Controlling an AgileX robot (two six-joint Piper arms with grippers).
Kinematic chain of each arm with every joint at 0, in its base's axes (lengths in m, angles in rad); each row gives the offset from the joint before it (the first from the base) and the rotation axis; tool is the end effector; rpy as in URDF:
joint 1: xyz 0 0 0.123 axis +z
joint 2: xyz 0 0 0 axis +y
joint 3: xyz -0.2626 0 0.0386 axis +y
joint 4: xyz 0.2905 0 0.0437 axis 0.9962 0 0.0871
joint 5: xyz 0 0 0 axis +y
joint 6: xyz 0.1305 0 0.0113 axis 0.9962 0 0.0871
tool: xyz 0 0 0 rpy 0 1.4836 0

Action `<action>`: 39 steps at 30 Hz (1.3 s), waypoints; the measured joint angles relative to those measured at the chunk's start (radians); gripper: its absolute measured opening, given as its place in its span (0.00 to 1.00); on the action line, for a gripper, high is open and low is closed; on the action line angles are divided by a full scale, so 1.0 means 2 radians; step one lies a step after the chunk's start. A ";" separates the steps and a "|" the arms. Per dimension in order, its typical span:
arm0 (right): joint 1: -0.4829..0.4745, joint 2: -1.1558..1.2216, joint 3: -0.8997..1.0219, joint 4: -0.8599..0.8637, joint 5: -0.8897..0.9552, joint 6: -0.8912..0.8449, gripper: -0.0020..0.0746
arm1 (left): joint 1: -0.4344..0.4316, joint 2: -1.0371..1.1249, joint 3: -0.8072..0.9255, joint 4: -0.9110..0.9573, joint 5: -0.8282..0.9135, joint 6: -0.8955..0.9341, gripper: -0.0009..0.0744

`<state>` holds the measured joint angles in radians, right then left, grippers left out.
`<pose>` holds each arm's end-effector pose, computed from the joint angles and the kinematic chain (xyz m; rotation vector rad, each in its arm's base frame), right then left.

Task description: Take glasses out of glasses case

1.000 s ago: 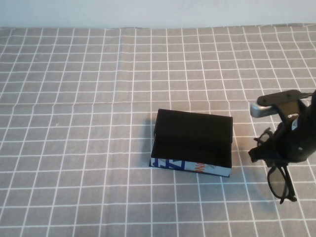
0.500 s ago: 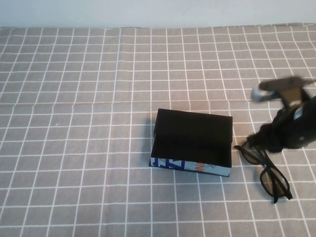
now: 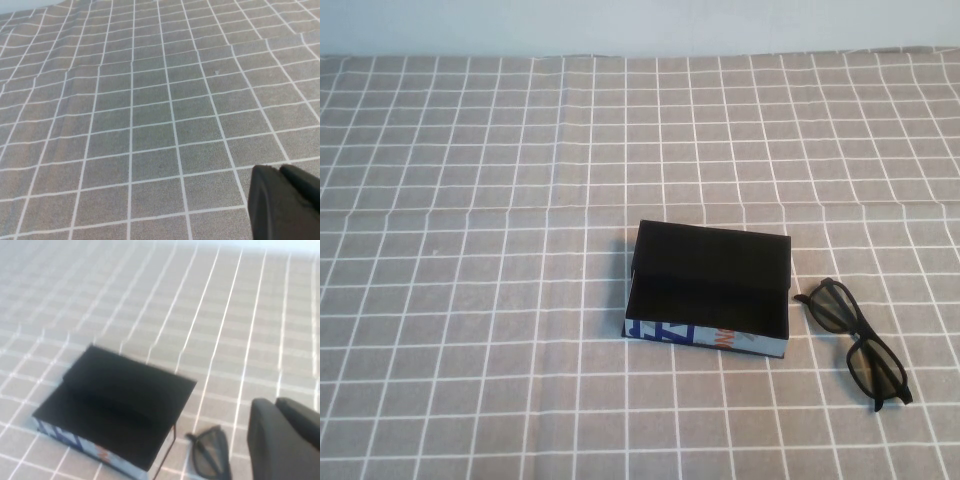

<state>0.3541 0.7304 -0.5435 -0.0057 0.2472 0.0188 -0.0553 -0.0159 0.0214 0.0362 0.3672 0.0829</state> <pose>0.2316 0.0854 0.2713 -0.3256 1.8976 0.2455 0.1531 -0.0068 0.1626 0.1504 1.8503 0.0547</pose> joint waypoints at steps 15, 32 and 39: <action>-0.008 -0.309 0.188 -0.011 -0.024 0.000 0.01 | 0.000 0.000 0.000 0.000 0.000 0.000 0.01; -0.142 -0.370 0.283 0.020 -0.013 0.000 0.00 | 0.000 0.000 0.000 0.000 0.000 0.000 0.01; -0.143 -0.371 0.286 0.060 0.049 0.000 0.00 | 0.000 0.000 0.000 0.000 0.000 0.000 0.01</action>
<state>0.0688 -0.0113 0.0276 0.1151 0.3448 0.0188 -0.0553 -0.0159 0.0214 0.0362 0.3672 0.0829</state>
